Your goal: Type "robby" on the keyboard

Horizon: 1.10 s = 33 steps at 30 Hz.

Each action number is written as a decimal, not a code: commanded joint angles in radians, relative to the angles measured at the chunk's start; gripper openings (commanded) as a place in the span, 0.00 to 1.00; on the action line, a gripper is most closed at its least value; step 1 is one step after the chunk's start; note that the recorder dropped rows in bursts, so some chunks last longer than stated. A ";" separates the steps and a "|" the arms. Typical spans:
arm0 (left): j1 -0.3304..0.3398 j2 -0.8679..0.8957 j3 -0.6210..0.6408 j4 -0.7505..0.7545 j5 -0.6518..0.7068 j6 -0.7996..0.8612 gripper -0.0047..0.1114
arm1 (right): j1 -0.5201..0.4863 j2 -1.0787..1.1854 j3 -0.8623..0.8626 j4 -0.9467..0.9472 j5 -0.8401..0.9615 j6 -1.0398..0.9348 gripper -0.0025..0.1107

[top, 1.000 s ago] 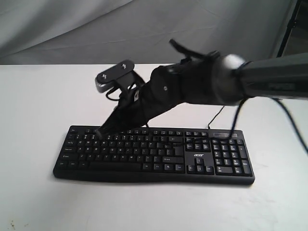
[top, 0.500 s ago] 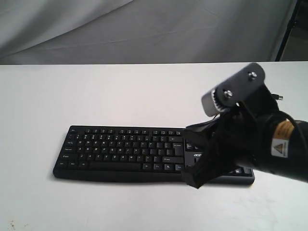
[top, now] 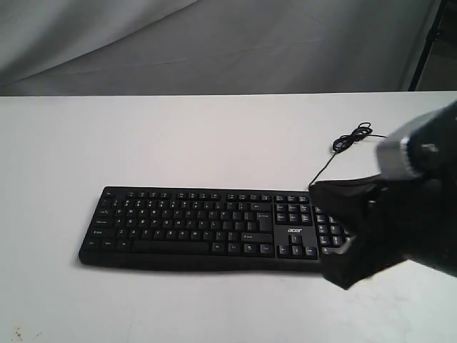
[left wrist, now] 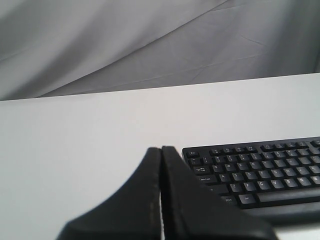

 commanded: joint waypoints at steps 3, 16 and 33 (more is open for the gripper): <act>-0.006 -0.003 0.004 0.005 -0.007 -0.003 0.04 | -0.200 -0.311 0.212 0.028 -0.031 -0.002 0.02; -0.006 -0.003 0.004 0.005 -0.007 -0.003 0.04 | -0.609 -0.805 0.445 0.028 0.085 -0.002 0.02; -0.006 -0.003 0.004 0.005 -0.007 -0.003 0.04 | -0.607 -0.905 0.445 0.028 0.247 -0.002 0.02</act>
